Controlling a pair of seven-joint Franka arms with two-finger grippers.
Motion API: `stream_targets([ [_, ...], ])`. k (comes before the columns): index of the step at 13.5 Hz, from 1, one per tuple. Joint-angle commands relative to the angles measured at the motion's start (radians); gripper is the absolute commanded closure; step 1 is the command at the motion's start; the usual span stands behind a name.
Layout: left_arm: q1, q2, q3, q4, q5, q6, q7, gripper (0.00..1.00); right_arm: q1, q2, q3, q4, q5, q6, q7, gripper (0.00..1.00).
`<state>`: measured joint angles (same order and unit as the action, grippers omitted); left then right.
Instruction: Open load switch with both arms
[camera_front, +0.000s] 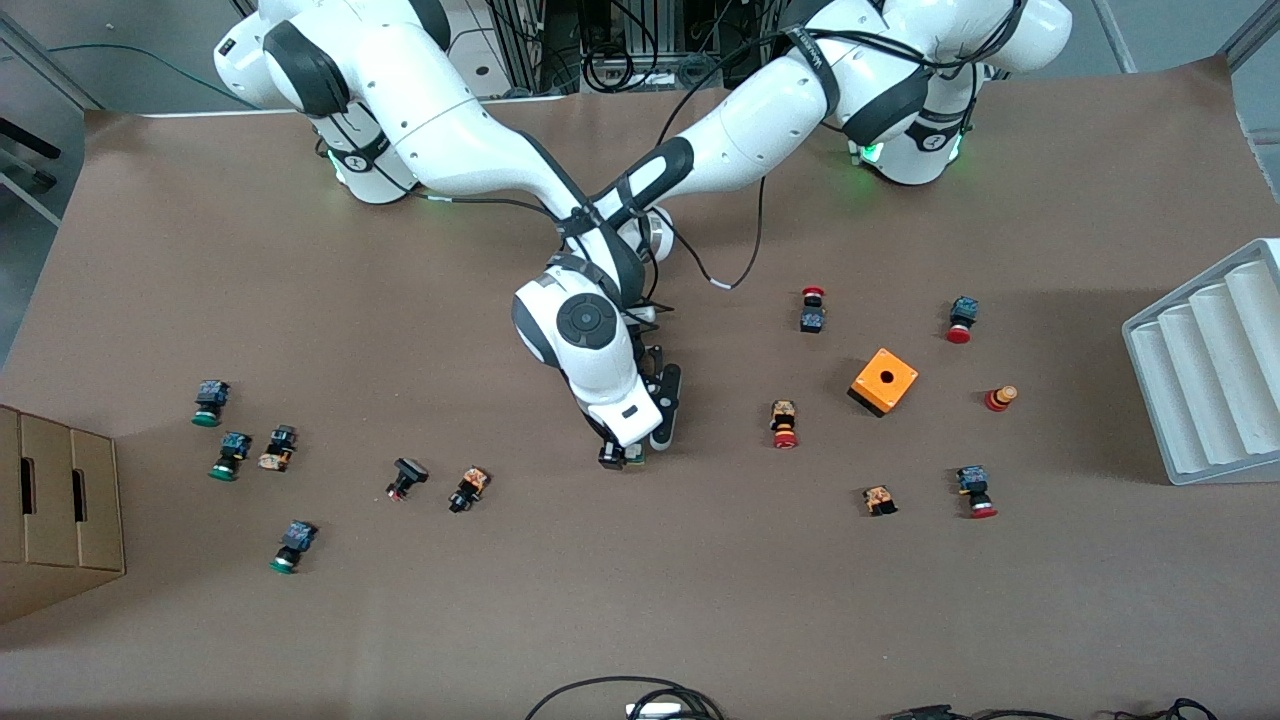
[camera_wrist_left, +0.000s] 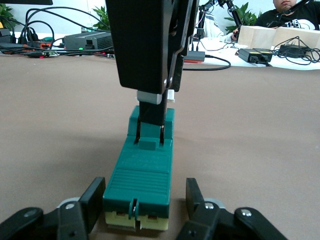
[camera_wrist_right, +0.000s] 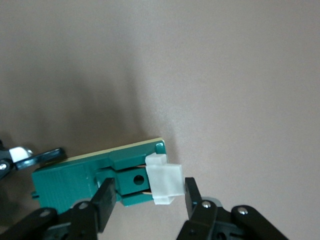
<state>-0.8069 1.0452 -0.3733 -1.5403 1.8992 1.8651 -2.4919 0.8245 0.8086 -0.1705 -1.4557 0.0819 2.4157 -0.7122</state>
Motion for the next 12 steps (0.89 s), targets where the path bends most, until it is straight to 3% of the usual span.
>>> stream_targets([
  [1, -0.014, 0.007, 0.008, 0.017, 0.003, -0.015, -0.01, 0.27, 0.007, -0.036, 0.005, -0.038, -0.011, -0.015, 0.0, 0.37],
  [12, -0.014, 0.007, 0.008, 0.017, 0.003, -0.015, -0.012, 0.27, 0.01, -0.051, 0.008, -0.04, -0.011, -0.038, 0.0, 0.37],
])
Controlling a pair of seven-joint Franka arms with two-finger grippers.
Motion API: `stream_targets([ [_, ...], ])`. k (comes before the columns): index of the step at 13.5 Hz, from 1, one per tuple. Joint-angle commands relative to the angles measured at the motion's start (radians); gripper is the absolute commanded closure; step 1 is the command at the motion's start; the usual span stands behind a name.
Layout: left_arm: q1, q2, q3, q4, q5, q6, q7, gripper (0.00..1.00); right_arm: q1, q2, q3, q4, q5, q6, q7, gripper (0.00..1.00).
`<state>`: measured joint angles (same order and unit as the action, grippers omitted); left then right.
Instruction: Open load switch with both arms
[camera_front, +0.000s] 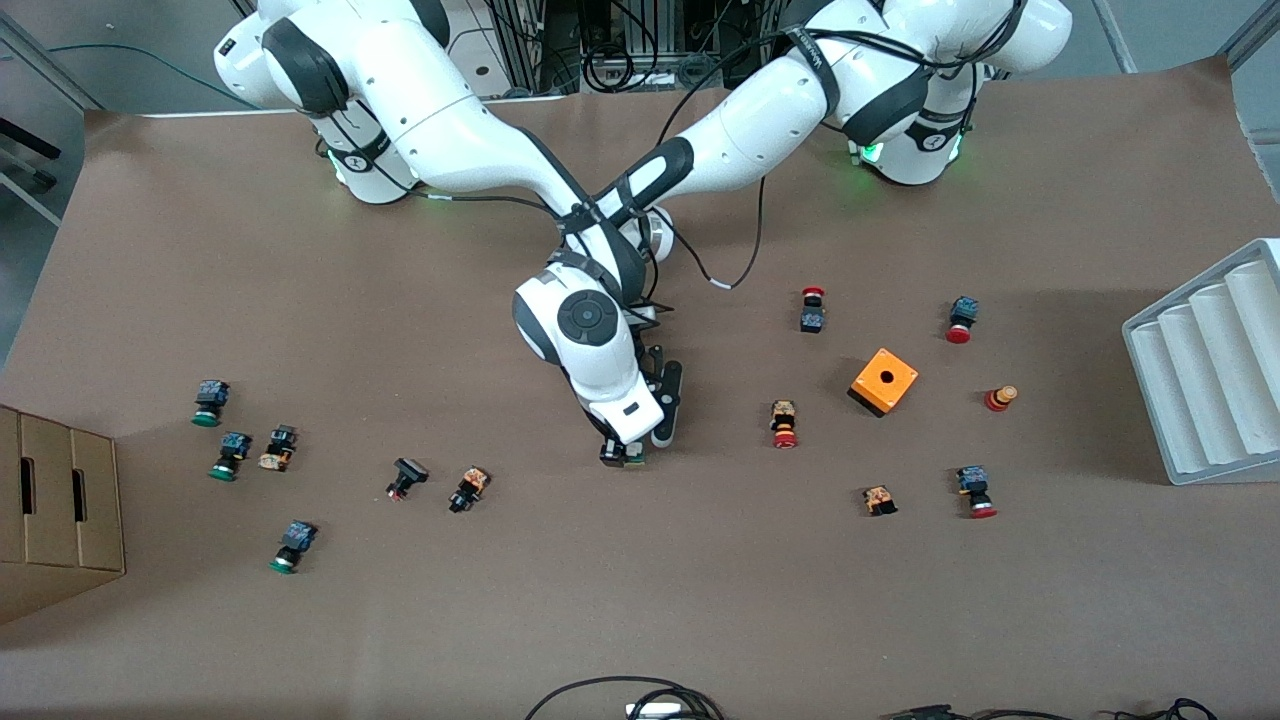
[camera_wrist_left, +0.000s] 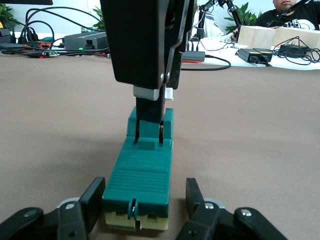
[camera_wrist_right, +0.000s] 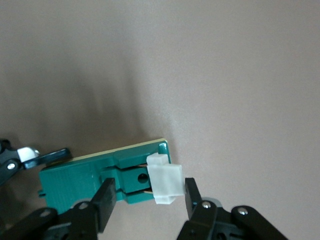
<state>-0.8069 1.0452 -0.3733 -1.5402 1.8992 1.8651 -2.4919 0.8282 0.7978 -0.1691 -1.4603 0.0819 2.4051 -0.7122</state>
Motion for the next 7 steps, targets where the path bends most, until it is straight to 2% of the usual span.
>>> stream_targets([
  [1, -0.014, 0.007, 0.008, 0.017, 0.003, -0.015, -0.012, 0.27, 0.006, -0.042, 0.007, -0.035, -0.011, -0.032, 0.0, 0.37],
  [7, -0.014, 0.007, 0.008, 0.017, 0.003, -0.015, -0.012, 0.27, 0.008, -0.043, 0.008, -0.035, -0.011, -0.041, 0.0, 0.37],
])
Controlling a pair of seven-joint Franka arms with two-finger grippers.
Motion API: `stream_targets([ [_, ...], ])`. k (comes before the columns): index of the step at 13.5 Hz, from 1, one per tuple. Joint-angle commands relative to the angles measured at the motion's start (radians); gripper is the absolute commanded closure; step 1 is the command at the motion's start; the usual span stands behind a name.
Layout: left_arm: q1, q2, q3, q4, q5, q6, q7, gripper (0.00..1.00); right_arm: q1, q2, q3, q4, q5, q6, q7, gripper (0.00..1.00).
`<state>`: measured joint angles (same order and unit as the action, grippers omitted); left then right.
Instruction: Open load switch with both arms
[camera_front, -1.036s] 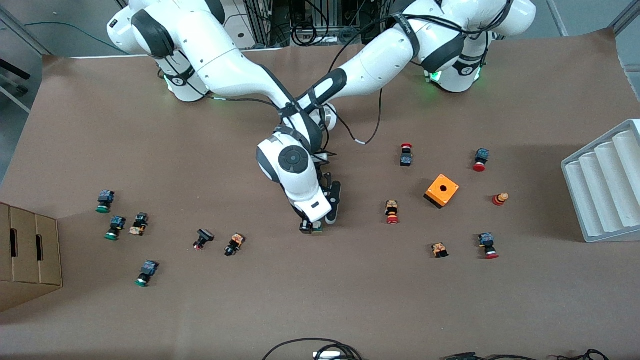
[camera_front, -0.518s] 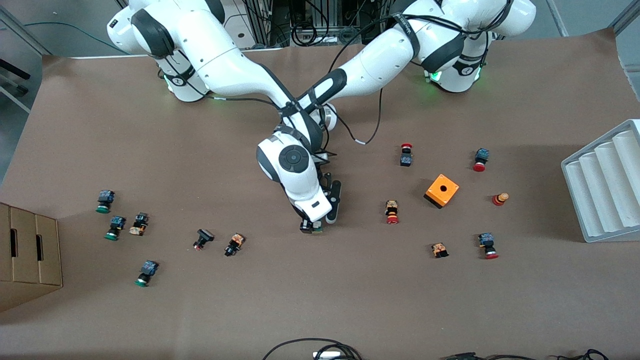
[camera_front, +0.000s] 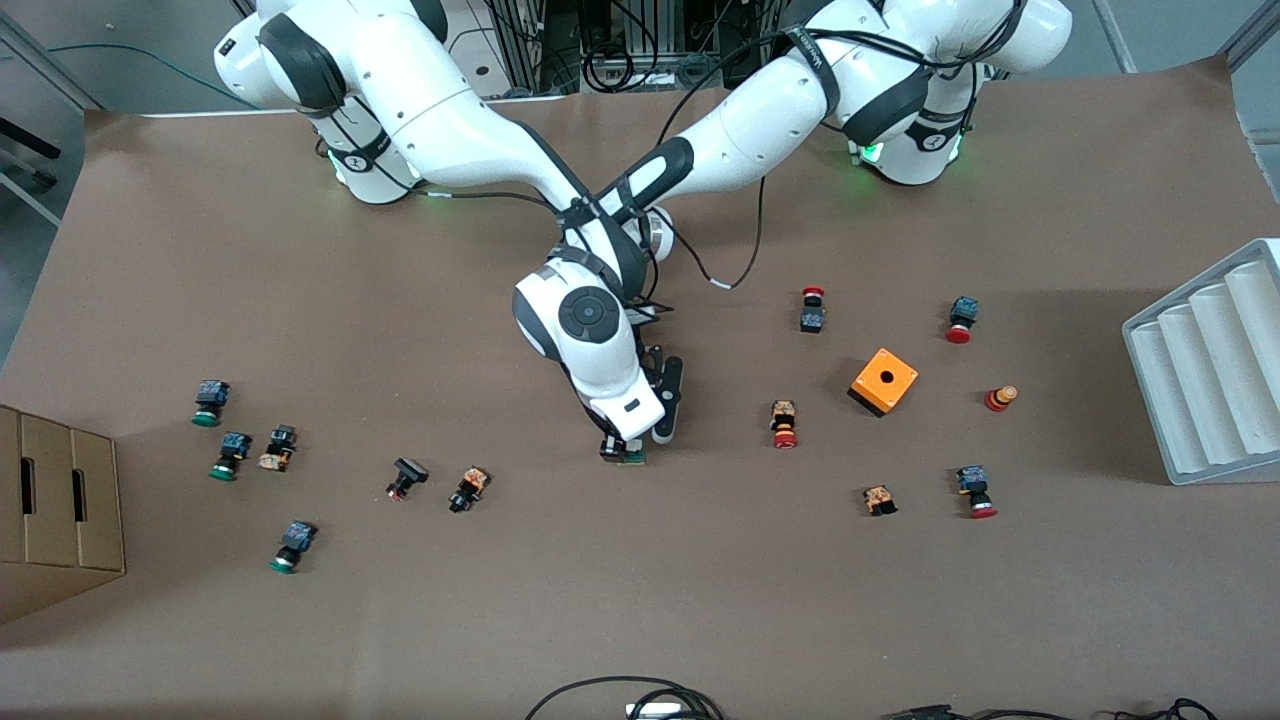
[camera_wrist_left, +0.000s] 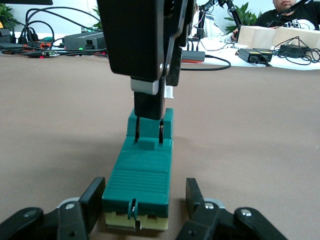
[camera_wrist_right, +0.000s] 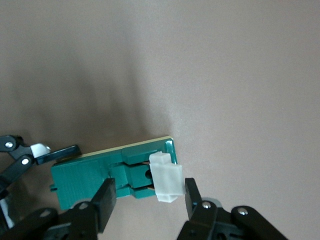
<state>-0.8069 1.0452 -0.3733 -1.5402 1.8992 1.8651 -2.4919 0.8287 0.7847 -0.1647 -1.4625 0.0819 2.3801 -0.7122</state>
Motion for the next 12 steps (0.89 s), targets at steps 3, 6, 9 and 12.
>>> stream_targets([
  [3, -0.014, 0.007, 0.008, 0.017, 0.003, -0.015, -0.012, 0.27, 0.01, -0.032, 0.004, -0.033, -0.011, -0.025, 0.002, 0.37],
  [6, -0.014, 0.007, 0.008, 0.015, 0.003, -0.015, -0.012, 0.27, 0.013, -0.036, 0.004, -0.033, -0.011, -0.036, 0.002, 0.37],
  [9, -0.014, 0.007, 0.008, 0.015, 0.003, -0.015, -0.012, 0.27, 0.013, -0.038, 0.004, -0.035, -0.011, -0.036, 0.003, 0.37],
  [12, -0.014, 0.007, 0.008, 0.015, 0.003, -0.015, -0.012, 0.27, 0.013, -0.039, 0.005, -0.035, -0.011, -0.038, 0.003, 0.37],
])
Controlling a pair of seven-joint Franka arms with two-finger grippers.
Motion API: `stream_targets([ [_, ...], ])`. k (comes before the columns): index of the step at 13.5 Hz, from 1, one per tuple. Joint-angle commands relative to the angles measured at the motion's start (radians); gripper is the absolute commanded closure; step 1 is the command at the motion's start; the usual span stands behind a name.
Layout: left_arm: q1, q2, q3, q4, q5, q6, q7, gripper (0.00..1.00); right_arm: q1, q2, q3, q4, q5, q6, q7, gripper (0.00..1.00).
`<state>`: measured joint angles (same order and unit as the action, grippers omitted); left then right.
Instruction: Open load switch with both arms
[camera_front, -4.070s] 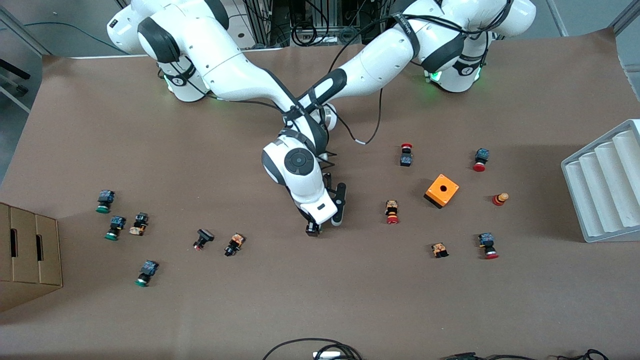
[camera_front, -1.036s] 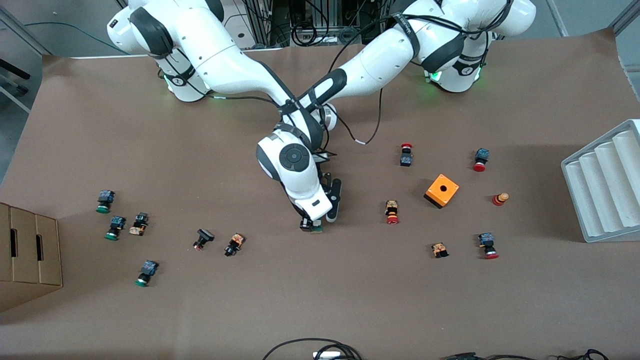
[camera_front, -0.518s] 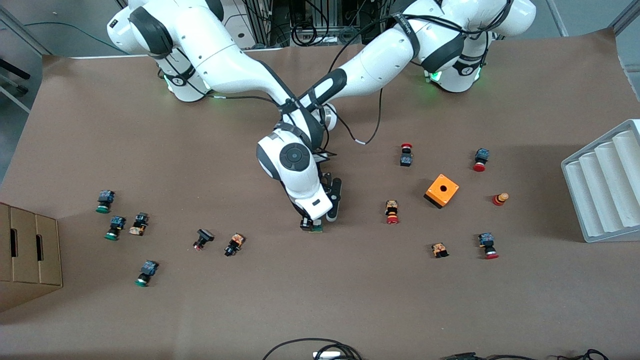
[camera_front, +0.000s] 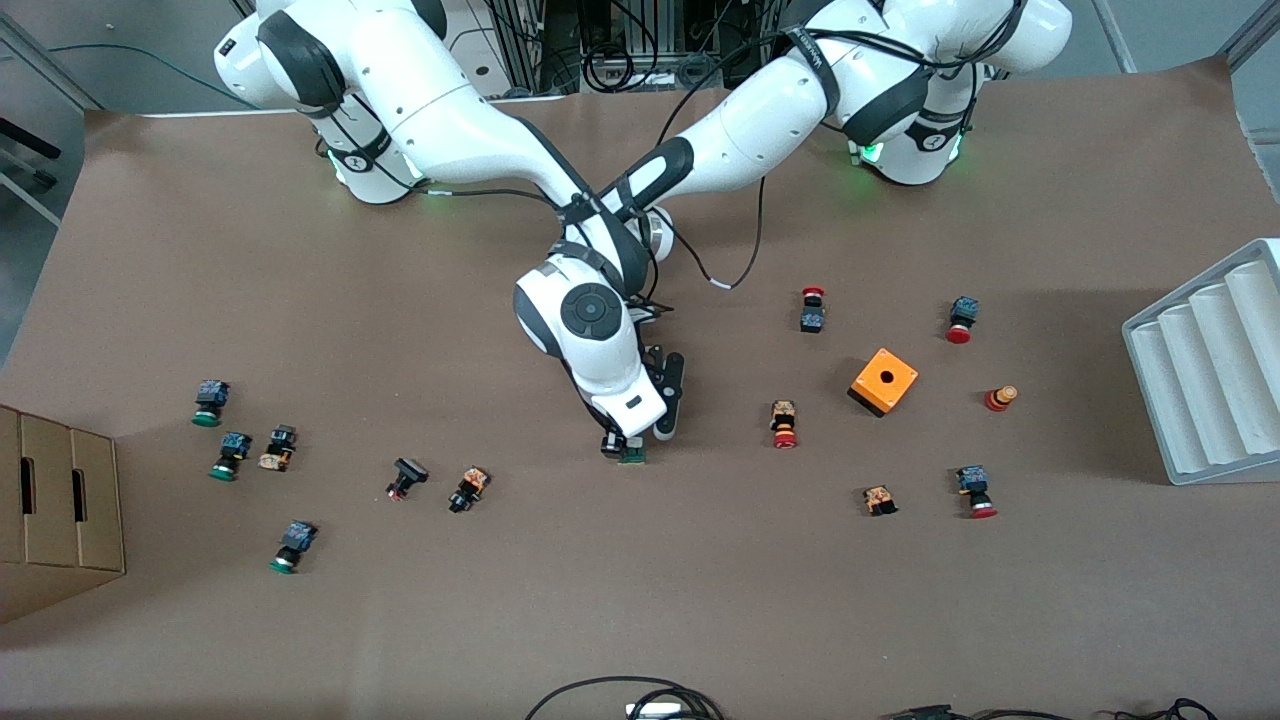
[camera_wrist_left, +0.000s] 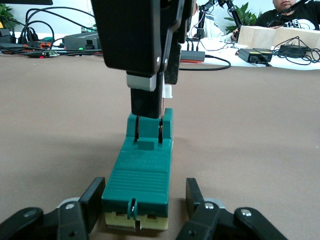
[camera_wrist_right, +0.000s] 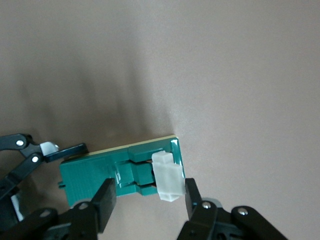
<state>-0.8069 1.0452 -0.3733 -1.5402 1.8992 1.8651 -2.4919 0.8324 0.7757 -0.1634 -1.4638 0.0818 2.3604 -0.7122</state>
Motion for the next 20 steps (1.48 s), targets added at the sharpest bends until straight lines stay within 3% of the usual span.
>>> stream_targets([
  [1, -0.014, 0.007, 0.008, 0.017, 0.003, -0.015, -0.012, 0.27, 0.011, -0.033, 0.004, -0.044, -0.013, -0.024, 0.005, 0.37],
  [20, -0.014, 0.007, 0.008, 0.017, 0.003, -0.015, -0.012, 0.27, 0.022, -0.05, 0.007, -0.067, -0.013, -0.024, 0.007, 0.38],
])
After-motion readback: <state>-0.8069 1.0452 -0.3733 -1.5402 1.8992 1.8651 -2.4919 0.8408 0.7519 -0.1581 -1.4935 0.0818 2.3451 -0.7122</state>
